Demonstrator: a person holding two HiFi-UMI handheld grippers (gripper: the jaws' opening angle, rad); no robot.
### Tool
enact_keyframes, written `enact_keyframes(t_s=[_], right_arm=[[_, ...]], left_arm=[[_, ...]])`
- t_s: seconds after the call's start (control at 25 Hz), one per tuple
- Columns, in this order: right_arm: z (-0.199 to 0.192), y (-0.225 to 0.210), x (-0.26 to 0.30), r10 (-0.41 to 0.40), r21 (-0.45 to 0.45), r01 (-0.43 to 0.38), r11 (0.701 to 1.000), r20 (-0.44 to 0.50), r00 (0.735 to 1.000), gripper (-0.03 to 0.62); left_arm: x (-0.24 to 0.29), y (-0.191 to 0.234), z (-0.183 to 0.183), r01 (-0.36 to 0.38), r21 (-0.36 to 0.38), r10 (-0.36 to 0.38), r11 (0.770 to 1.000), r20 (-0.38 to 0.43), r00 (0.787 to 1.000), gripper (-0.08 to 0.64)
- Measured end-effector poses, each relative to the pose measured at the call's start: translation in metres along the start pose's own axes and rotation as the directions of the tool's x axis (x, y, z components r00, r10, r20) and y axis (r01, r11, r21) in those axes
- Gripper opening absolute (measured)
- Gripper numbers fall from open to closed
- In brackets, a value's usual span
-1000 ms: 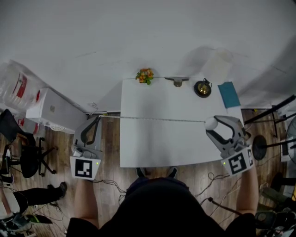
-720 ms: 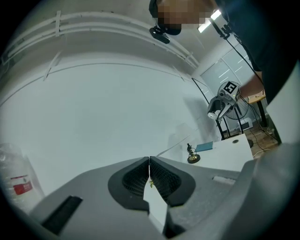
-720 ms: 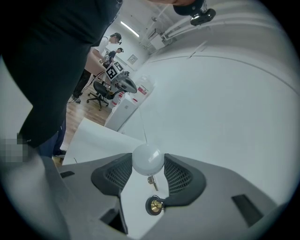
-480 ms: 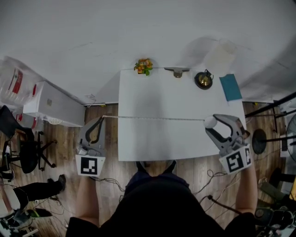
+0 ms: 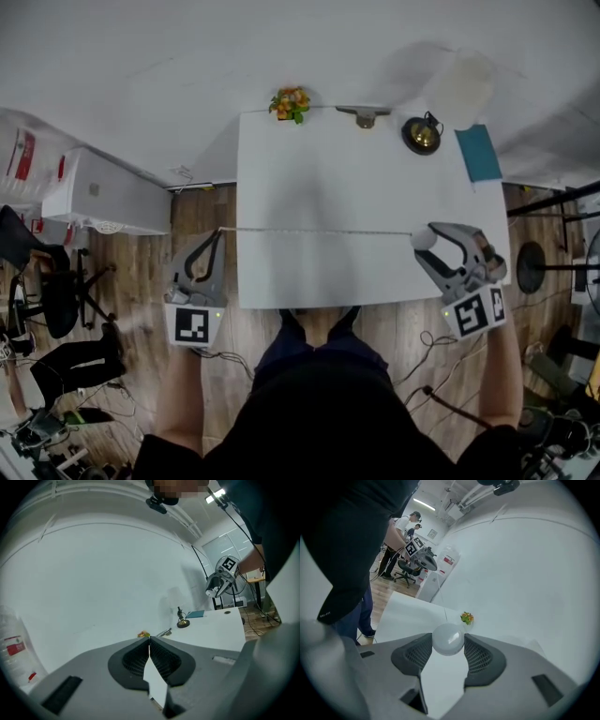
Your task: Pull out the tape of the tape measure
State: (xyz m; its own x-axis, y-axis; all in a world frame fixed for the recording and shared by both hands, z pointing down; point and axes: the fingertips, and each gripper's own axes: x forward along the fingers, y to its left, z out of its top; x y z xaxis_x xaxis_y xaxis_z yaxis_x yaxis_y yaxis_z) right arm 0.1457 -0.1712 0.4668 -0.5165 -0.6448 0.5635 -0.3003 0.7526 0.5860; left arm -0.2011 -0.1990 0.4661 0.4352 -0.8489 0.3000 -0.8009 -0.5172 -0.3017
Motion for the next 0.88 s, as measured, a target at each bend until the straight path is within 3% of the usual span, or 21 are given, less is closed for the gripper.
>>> enact_keyframes(t_s=[0.4, 0.88], right_arm=[[-0.031, 0.054, 0.036, 0.117, 0.042, -0.114, 0.993, -0.061, 0.991, 0.221], [-0.076, 0.095, 0.066, 0.203, 0.117, -0.189, 0.975, -0.114, 0.973, 0.221]], left_arm=[[0.024, -0.047, -0.039, 0.089, -0.049, -0.091, 0.995, -0.045, 0.995, 0.009], [0.048, -0.082, -0.093, 0.124, -0.108, -0.138, 0.986, -0.127, 0.982, 0.009]])
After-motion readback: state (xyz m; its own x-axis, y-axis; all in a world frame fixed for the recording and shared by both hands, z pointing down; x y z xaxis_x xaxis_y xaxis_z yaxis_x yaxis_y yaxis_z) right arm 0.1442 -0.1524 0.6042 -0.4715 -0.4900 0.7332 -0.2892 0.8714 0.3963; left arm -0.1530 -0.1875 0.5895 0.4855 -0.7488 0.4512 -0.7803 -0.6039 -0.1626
